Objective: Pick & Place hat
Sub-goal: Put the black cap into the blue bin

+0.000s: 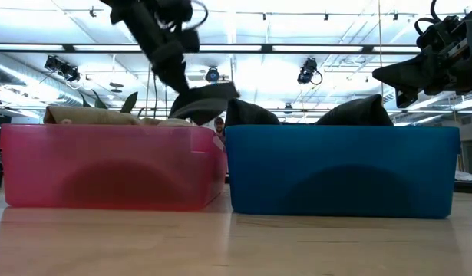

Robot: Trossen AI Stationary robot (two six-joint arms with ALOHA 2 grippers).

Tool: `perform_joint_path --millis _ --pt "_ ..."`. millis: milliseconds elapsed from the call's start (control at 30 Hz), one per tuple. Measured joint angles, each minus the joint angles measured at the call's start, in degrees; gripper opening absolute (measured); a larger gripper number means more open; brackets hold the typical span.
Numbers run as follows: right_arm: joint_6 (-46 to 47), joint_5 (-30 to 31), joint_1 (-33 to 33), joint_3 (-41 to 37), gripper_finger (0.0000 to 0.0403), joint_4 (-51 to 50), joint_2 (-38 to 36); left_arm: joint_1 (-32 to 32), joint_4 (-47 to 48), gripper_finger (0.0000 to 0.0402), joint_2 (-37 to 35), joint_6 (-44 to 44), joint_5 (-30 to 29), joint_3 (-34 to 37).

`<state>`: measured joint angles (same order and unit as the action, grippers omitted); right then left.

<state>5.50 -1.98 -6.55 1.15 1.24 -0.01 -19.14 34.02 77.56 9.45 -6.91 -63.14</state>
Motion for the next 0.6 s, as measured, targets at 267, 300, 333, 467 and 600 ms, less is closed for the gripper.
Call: perform_joint_path --millis 267,300,333,467,600 --pt "0.0 0.0 0.0 0.0 0.0009 0.0 0.0 10.9 -0.8 0.0007 0.0 -9.7 -4.0 -2.6" --pt "0.0 0.0 0.0 0.0 0.0009 0.0 0.0 12.0 -1.1 0.0007 0.0 -10.7 -4.0 -2.6" --pt "0.0 0.0 0.0 0.0 0.0009 0.0 0.0 13.0 -1.4 0.0007 0.0 -11.8 -4.3 -2.6" --pt "0.0 0.0 0.0 0.0 0.0009 0.0 0.0 17.4 -4.5 0.0007 0.0 -15.0 -7.3 -2.2" --pt "0.0 0.0 0.0 0.0 0.0009 0.0 0.0 21.6 -9.4 0.0006 0.9 -17.4 -7.5 -1.8"
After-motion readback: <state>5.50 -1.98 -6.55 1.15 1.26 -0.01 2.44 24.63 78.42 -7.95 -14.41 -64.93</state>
